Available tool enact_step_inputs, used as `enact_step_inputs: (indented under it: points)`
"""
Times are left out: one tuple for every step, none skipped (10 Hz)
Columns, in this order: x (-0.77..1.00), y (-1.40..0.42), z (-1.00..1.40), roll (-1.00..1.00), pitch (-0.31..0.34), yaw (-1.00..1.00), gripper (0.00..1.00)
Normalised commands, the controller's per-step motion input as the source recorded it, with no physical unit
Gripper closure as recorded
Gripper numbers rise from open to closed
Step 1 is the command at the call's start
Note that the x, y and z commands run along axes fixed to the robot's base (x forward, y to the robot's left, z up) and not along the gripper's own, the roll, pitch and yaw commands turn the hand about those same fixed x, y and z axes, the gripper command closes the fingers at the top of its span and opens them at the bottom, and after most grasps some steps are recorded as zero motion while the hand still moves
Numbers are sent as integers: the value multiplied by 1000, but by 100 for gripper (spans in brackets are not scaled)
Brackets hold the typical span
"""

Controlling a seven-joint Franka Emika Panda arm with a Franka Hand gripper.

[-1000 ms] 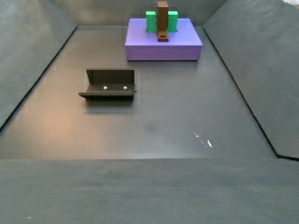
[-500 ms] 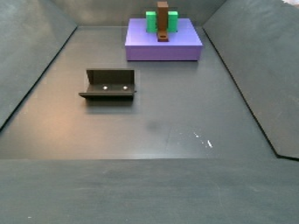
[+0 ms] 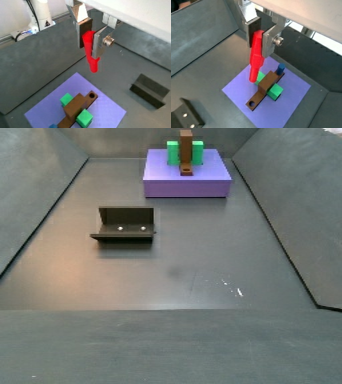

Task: Pick up the red object. Move up. Place the red object on the fixture. Regrasp the red object. Move to above the board. Insert the red object.
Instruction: Insert the red object.

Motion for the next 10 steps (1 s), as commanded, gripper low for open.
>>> enact_step_inputs:
  points:
    - [0, 0, 0, -13, 0, 0, 100]
    - [-100, 414, -3, -213, -44, -237, 100]
    - [0, 429, -217, -286, -66, -357, 100]
    - [46, 351, -343, -334, -116, -403, 100]
    - [77, 277, -257, -400, -151, -403, 100]
    - [91, 189, -157, -467, -156, -340, 100]
    - [0, 174, -166, -469, -139, -374, 100]
    - [0, 314, -349, -407, -27, -294, 100]
    - [0, 291, -306, -450, 0, -63, 100]
    - [0, 137, -117, -500, -24, -114, 100]
